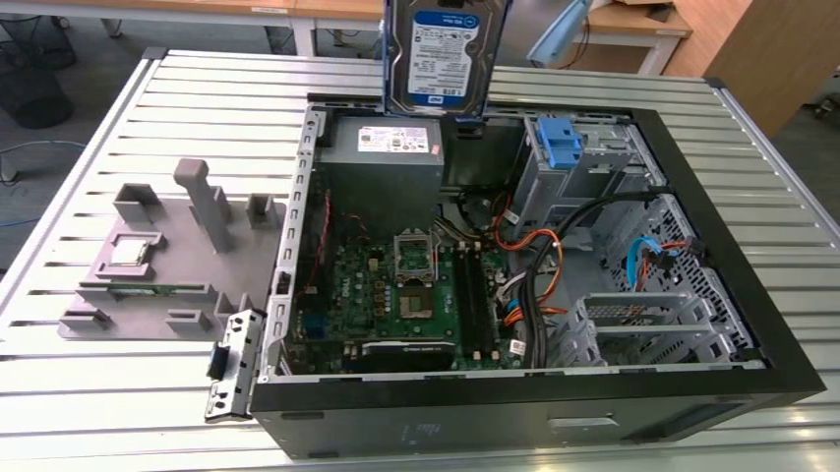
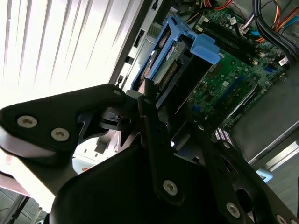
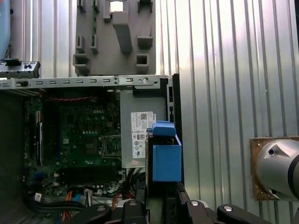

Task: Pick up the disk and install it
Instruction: 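Pick up the disk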

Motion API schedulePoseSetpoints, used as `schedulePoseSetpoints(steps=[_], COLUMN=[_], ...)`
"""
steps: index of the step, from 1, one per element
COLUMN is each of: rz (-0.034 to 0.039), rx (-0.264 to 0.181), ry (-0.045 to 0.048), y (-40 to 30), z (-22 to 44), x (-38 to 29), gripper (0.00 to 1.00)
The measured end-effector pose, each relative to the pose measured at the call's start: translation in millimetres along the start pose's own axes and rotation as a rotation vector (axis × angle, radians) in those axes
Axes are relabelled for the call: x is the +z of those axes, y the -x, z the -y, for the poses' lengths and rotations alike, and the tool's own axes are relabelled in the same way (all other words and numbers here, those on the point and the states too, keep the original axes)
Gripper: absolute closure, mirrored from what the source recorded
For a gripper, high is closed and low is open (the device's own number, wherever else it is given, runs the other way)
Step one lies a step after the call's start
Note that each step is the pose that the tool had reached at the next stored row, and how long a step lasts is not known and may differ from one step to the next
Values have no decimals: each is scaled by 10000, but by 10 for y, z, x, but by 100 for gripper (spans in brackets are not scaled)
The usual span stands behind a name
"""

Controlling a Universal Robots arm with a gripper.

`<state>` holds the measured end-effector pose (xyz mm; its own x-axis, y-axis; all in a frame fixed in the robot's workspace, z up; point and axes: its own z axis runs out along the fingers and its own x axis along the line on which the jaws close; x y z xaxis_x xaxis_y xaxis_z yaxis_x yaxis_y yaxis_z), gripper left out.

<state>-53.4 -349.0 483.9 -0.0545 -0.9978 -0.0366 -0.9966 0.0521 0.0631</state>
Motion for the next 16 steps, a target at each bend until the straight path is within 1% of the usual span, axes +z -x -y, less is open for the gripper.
schedulePoseSetpoints(steps=[4, 10, 16], rz=[3, 15, 37], rx=[0, -1, -2], ry=[0, 1, 3], y=[3, 8, 13], z=[48, 160, 256], x=[1, 8, 13], gripper=[65, 65, 65])
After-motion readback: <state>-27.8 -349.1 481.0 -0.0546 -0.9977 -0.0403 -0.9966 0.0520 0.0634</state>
